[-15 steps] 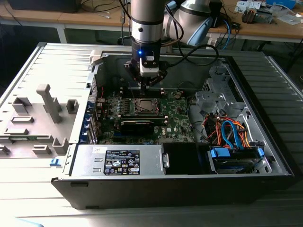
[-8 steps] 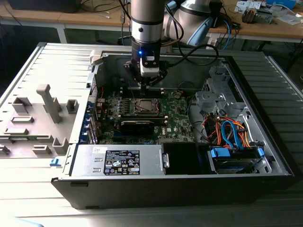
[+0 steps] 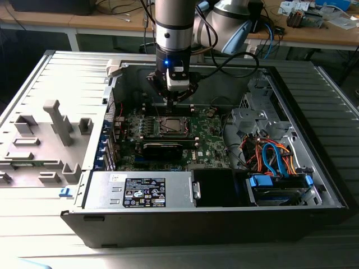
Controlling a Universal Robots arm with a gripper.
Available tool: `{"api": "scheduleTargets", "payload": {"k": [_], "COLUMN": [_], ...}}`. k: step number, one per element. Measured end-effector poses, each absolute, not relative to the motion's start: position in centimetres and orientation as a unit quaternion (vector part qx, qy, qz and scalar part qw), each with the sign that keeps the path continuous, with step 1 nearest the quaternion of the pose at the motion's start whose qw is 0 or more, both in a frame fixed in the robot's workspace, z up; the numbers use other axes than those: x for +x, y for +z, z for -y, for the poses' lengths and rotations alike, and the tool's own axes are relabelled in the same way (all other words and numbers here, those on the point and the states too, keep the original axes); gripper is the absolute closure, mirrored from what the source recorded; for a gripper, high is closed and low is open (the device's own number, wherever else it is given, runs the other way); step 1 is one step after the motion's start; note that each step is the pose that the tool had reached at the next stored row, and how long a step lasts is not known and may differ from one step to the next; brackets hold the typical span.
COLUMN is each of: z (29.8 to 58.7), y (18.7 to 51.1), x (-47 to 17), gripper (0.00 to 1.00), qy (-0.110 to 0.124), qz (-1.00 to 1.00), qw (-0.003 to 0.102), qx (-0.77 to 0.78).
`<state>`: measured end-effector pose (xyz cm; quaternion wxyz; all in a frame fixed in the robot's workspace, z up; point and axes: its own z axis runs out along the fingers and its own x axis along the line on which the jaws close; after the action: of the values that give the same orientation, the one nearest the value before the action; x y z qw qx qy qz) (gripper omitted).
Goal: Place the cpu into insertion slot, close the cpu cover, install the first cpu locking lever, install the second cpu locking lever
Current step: 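Install the first cpu locking lever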
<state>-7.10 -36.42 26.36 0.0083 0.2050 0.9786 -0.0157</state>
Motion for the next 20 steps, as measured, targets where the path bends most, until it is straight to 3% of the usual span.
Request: {"api": "scheduleTargets", "payload": {"k": [20], "z": [36.42], "y": [26.37], "x": [-7.10], "gripper": [0.89], "qy": [-0.016], "qz": [-0.981], "qw": [0.008], "qx": [0.191]}}
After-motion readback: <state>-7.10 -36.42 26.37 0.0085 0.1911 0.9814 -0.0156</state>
